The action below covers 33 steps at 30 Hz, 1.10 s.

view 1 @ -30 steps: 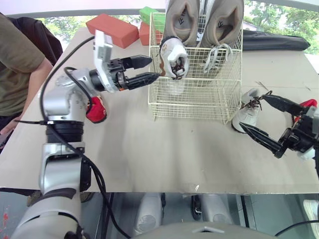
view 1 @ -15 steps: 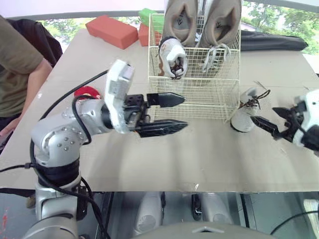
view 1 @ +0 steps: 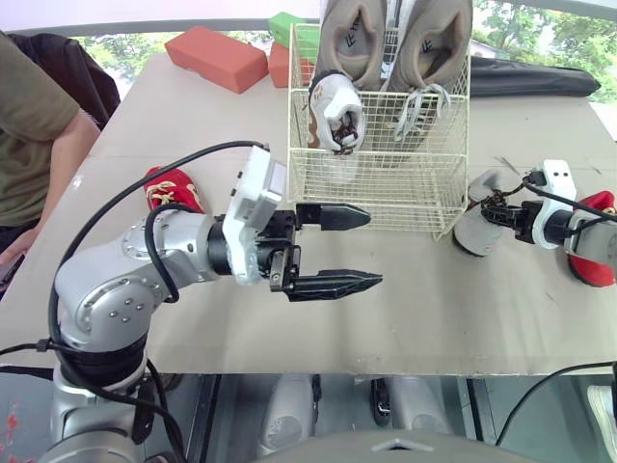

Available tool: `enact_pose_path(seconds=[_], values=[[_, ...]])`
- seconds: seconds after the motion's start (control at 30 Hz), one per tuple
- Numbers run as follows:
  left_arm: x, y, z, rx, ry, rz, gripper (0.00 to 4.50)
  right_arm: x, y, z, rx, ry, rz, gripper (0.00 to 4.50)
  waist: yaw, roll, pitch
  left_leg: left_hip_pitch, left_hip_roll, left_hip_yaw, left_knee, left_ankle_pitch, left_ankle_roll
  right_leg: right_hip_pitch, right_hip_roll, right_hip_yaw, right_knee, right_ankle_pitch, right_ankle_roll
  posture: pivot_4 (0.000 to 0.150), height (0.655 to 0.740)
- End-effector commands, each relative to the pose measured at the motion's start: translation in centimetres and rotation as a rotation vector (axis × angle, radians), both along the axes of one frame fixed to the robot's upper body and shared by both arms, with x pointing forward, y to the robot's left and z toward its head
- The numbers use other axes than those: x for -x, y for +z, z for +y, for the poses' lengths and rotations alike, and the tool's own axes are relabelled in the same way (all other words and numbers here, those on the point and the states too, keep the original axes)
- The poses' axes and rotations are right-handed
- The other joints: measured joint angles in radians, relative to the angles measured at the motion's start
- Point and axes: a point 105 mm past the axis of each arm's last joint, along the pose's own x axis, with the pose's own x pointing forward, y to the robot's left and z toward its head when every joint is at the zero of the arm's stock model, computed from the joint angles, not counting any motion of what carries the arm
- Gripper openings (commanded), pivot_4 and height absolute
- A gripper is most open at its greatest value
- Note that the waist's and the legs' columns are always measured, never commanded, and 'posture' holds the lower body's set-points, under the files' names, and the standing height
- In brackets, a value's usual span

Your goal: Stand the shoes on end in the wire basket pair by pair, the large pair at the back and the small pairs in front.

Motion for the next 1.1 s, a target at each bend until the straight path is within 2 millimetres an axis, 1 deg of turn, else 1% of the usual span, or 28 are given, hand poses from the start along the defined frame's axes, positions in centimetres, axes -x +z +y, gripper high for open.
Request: enact_pose_path(seconds=[0.03, 0.1, 0.13, 0.17, 0.2, 0.23, 0.27, 0.3, 0.33, 0.37, 0.4, 0.47, 0.5, 0.53, 0.6, 0.7, 0.77, 0.83, 0.87, 0.93, 1.0, 1.03, 1.1], values=[[0.6, 0.6, 0.0, 0.018, -0.020, -0.044, 4.50, 0.9, 1.4, -0.8, 0.017, -0.014, -0.082, 0.03, 0.002, 0.000, 0.000, 0.000, 0.000, 0.000, 0.000, 0.000, 0.000, 0.000, 0.000, 0.000, 0.000, 0.000, 0.000, 0.150, 0.7400], [0.6, 0.5, 0.0, 0.029, -0.027, -0.040, 4.50, 2.1, 2.9, -0.9, -0.034, -0.029, -0.161, 0.03, 0.011, 0.000, 0.000, -0.001, 0.000, -0.001, 0.000, 0.000, 0.000, 0.000, 0.000, -0.001, 0.000, 0.000, 0.000, 0.150, 0.7400], [0.5, 0.5, 0.0, 0.037, -0.034, -0.035, 4.50, 2.9, 4.1, -0.9, -0.052, -0.030, -0.225, 0.03, 0.014, 0.000, 0.000, -0.001, 0.000, -0.001, 0.000, 0.000, 0.000, 0.000, 0.000, -0.002, 0.000, 0.000, 0.000, 0.150, 0.7400], [0.5, 0.5, 0.0, 0.044, -0.040, -0.032, 4.50, 3.7, 5.2, -0.9, -0.053, -0.026, -0.289, 0.03, 0.018, 0.000, 0.000, -0.001, 0.000, -0.001, -0.001, 0.000, 0.000, 0.000, 0.000, -0.002, 0.000, 0.000, 0.000, 0.150, 0.7400], [0.5, 0.5, 0.0, 0.048, -0.044, -0.030, 4.50, 4.3, 5.8, -0.8, -0.047, -0.023, -0.331, 0.03, 0.020, 0.001, 0.000, -0.001, 0.000, -0.001, -0.001, 0.000, 0.000, 0.000, 0.000, -0.001, 0.000, 0.000, 0.000, 0.150, 0.7400], [0.4, 0.6, 0.0, 0.059, -0.049, -0.025, 4.50, 5.4, 7.5, -0.3, -0.039, 0.006, -0.426, 0.03, 0.021, 0.001, 0.000, -0.001, 0.000, -0.001, -0.001, 0.000, 0.000, 0.000, 0.000, -0.001, 0.000, 0.000, 0.000, 0.150, 0.7400], [0.4, 0.6, 0.1, 0.066, -0.052, -0.022, 4.50, 6.2, 8.5, 0.2, -0.033, 0.026, -0.486, 0.03, 0.022, 0.001, 0.001, -0.001, 0.000, 0.000, -0.001, 0.000, 0.000, 0.000, 0.000, -0.001, 0.000, 0.000, 0.001, 0.150, 0.7400], [0.2, 0.7, 0.0, 0.083, -0.051, -0.014, 4.50, 7.3, 10.8, 1.3, -0.057, 0.067, -0.600, 0.03, 0.021, 0.001, 0.001, -0.001, 0.000, 0.000, -0.001, 0.000, 0.000, 0.000, 0.000, -0.001, 0.000, 0.000, 0.001, 0.150, 0.7400], [0.1, 0.7, 0.1, 0.095, -0.049, -0.007, 4.50, 8.2, 12.2, 2.1, -0.073, 0.095, -0.676, 0.03, 0.018, 0.002, 0.001, 0.000, 0.000, 0.000, -0.001, 0.000, 0.000, 0.000, 0.000, -0.002, 0.000, 0.000, 0.001, 0.150, 0.7400], [-0.2, 0.8, 0.1, 0.119, -0.039, -0.003, 4.50, 9.2, 14.7, 3.8, -0.158, 0.148, -0.836, 0.03, 0.014, 0.002, 0.001, 0.000, 0.000, 0.000, -0.001, 0.000, 0.000, 0.000, 0.000, -0.002, 0.000, 0.000, 0.001, 0.150, 0.7400], [-0.3, 0.9, 0.2, 0.135, -0.033, 0.000, 4.50, 10.1, 16.4, 4.8, -0.224, 0.181, -0.945, 0.03, 0.005, 0.001, 0.001, 0.001, 0.000, 0.000, -0.001, 0.000, 0.000, 0.000, 0.001, -0.003, 0.000, 0.000, 0.001, 0.150, 0.7400], [-0.6, 0.9, 0.4, 0.159, -0.012, 0.011, 4.50, 10.3, 18.1, 7.3, -0.200, 0.243, -1.071, 0.03, -0.007, 0.002, 0.001, 0.002, 0.001, 0.000, -0.001, 0.000, 0.000, 0.000, 0.002, -0.002, 0.001, 0.000, 0.001, 0.150, 0.7400], [-0.6, 0.9, 0.5, 0.162, -0.008, 0.015, 4.50, 10.0, 18.4, 8.3, -0.165, 0.263, -1.096, 0.03, -0.007, 0.002, 0.001, 0.003, 0.001, 0.000, -0.001, 0.000, 0.000, 0.000, 0.002, -0.001, 0.002, 0.000, 0.001, 0.150, 0.7400], [-0.7, 1.0, 0.6, 0.172, 0.003, 0.013, 4.50, 9.3, 18.6, 9.0, -0.149, 0.260, -1.107, 0.03, -0.008, 0.002, 0.001, 0.003, 0.001, 0.000, -0.001, 0.000, 0.000, 0.000, 0.003, -0.001, 0.002, 0.000, 0.001, 0.150, 0.7400], [-0.8, 1.2, 0.9, 0.189, 0.028, 0.006, 4.50, 7.4, 18.8, 9.7, -0.104, 0.189, -1.153, 0.03, -0.007, 0.002, 0.001, 0.003, 0.001, 0.001, -0.001, 0.000, 0.000, 0.000, 0.002, -0.001, 0.002, 0.000, 0.001, 0.150, 0.7400], [-0.9, 1.6, 1.2, 0.223, 0.068, -0.010, 4.50, 4.6, 18.4, 10.9, -0.018, 0.090, -1.251, 0.03, -0.001, 0.001, 0.001, 0.002, 0.000, 0.001, -0.001, 0.000, 0.000, 0.000, 0.002, 0.000, 0.001, 0.000, 0.001, 0.150, 0.7400], [-0.8, 1.6, 1.4, 0.219, 0.092, -0.020, 4.50, 3.6, 17.8, 11.6, 0.017, 0.038, -1.317, 0.03, 0.003, 0.002, 0.001, 0.000, 0.000, 0.000, -0.001, 0.000, 0.000, -0.001, 0.001, 0.000, 0.001, 0.000, 0.001, 0.150, 0.7400], [-0.8, 1.6, 1.6, 0.215, 0.118, -0.030, 4.50, 2.7, 17.0, 12.1, 0.092, -0.007, -1.379, 0.03, 0.001, 0.002, 0.001, -0.001, -0.001, 0.001, -0.001, 0.000, -0.001, -0.002, 0.000, 0.000, 0.000, 0.000, 0.001, 0.150, 0.7400], [-0.7, 1.7, 1.7, 0.214, 0.127, -0.035, 4.50, 2.3, 16.6, 12.3, 0.106, -0.018, -1.398, 0.03, 0.000, 0.002, 0.001, -0.001, -0.001, 0.001, -0.001, 0.002, -0.003, -0.003, 0.000, 0.000, 0.000, 0.000, 0.001, 0.150, 0.7400], [-0.6, 1.8, 1.9, 0.219, 0.157, -0.046, 4.50, 1.3, 15.1, 12.2, 0.201, -0.070, -1.424, 0.03, 0.000, 0.002, 0.001, -0.001, -0.001, 0.000, -0.001, 0.002, -0.004, -0.003, 0.000, 0.001, 0.000, 0.000, 0.001, 0.150, 0.7400], [-0.5, 1.8, 2.0, 0.223, 0.180, -0.052, 4.50, 0.6, 13.6, 12.4, 0.287, -0.074, -1.432, 0.03, -0.004, 0.001, 0.000, 0.000, -0.002, 0.000, -0.002, 0.002, -0.004, -0.002, 0.000, 0.001, 0.000, 0.000, 0.001, 0.150, 0.7400], [-0.5, 1.7, 1.9, 0.223, 0.189, -0.054, 4.50, 0.1, 12.2, 12.6, 0.304, -0.056, -1.399, 0.03, -0.004, 0.001, 0.000, 0.001, -0.002, 0.001, -0.002, 0.002, -0.004, -0.002, 0.000, 0.004, 0.001, 0.000, 0.001, 0.150, 0.7400], [-0.3, 1.7, 1.8, 0.221, 0.205, -0.063, 4.50, -0.2, 9.3, 13.3, 0.362, 0.026, -1.359, 0.03, -0.004, 0.000, -0.001, 0.002, -0.002, 0.000, -0.001, 0.002, -0.003, -0.002, 0.000, 0.005, 0.003, 0.000, 0.000, 0.150, 0.7400]])
